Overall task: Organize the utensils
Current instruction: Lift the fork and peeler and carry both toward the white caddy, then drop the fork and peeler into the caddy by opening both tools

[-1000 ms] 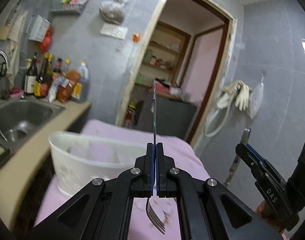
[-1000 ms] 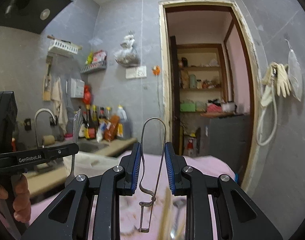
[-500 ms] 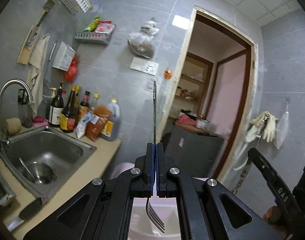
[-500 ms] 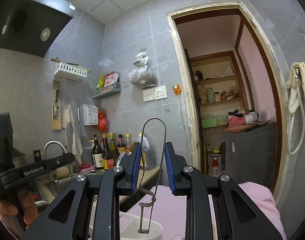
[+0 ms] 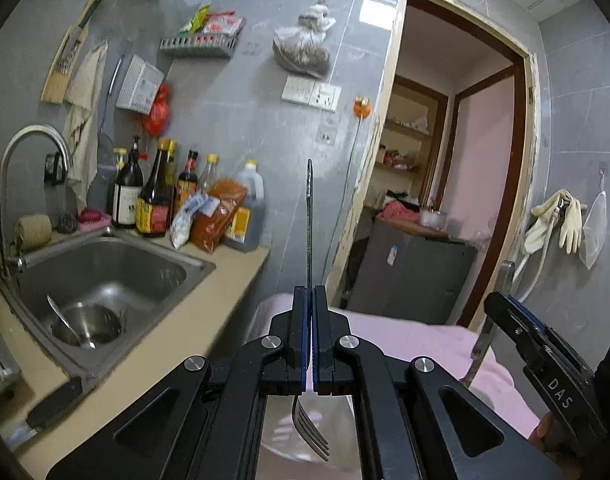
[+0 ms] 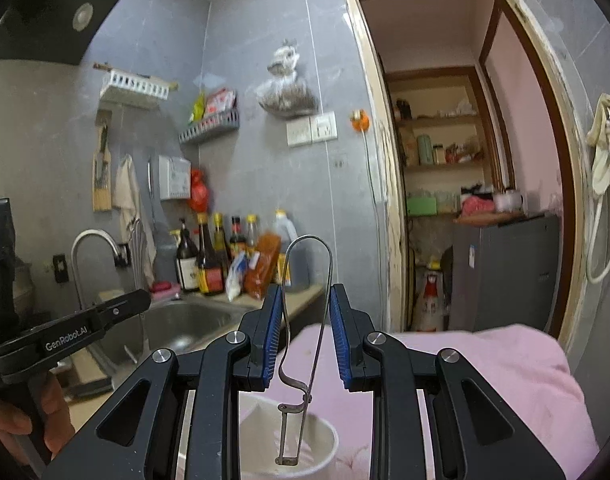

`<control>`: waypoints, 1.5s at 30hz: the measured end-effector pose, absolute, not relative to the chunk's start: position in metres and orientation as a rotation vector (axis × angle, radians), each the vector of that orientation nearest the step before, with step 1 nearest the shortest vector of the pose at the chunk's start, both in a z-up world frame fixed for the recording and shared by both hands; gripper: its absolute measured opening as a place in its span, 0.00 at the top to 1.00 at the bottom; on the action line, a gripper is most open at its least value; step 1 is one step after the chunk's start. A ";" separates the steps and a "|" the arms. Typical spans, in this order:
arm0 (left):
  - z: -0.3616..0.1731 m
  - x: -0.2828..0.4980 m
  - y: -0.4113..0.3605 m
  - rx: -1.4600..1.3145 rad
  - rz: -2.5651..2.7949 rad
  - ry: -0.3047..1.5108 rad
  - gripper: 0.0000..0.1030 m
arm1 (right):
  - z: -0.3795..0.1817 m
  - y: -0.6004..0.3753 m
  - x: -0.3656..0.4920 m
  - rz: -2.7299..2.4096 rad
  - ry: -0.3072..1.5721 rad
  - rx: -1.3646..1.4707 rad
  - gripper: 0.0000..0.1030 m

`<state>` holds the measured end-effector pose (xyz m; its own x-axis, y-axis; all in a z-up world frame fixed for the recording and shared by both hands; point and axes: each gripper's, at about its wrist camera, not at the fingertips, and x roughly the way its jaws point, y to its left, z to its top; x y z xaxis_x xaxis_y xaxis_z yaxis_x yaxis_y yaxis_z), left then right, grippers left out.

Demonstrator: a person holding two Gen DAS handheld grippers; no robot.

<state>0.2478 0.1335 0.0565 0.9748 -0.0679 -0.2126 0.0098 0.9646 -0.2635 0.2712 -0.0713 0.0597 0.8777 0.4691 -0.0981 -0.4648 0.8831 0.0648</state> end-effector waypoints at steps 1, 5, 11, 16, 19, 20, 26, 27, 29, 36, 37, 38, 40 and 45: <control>0.053 0.248 0.132 -0.270 -0.044 0.233 1.00 | 0.057 -0.071 0.272 0.485 0.123 0.036 0.79; 0.041 0.245 0.125 -0.252 -0.046 0.257 1.00 | 0.047 -0.072 0.273 0.486 0.167 0.019 0.79; 0.029 0.244 0.122 -0.274 -0.063 0.307 1.00 | 0.035 -0.071 0.274 0.492 0.220 -0.005 0.79; 0.030 0.237 0.121 -0.286 -0.083 0.310 0.99 | 0.029 -0.071 0.272 0.503 0.254 -0.014 0.79; 0.030 0.233 0.121 -0.298 -0.087 0.306 0.97 | 0.027 -0.073 0.270 0.508 0.271 -0.006 0.77; 0.032 0.231 0.122 -0.302 -0.087 0.301 0.97 | 0.027 -0.074 0.269 0.509 0.271 -0.004 0.73; 0.044 0.220 0.121 -0.323 -0.108 0.267 0.84 | 0.039 -0.082 0.255 0.505 0.240 0.005 0.68; 0.046 0.218 0.120 -0.321 -0.111 0.260 0.82 | 0.042 -0.084 0.253 0.504 0.232 0.006 0.67; 0.050 0.214 0.117 -0.311 -0.112 0.247 0.78 | 0.048 -0.090 0.246 0.493 0.212 0.005 0.64; 0.061 0.200 0.101 -0.311 -0.150 0.212 0.52 | 0.069 -0.122 0.221 0.425 0.153 0.012 0.40; 0.062 0.198 0.098 -0.307 -0.153 0.207 0.45 | 0.071 -0.127 0.217 0.416 0.146 0.012 0.35; 0.064 0.196 0.095 -0.303 -0.157 0.202 0.42 | 0.073 -0.132 0.214 0.408 0.139 0.013 0.27; 0.065 0.191 0.087 -0.298 -0.172 0.193 0.29 | 0.076 -0.144 0.206 0.383 0.119 0.012 0.24; 0.069 0.183 0.069 -0.271 -0.200 0.189 0.15 | 0.077 -0.173 0.190 0.319 0.098 0.009 0.12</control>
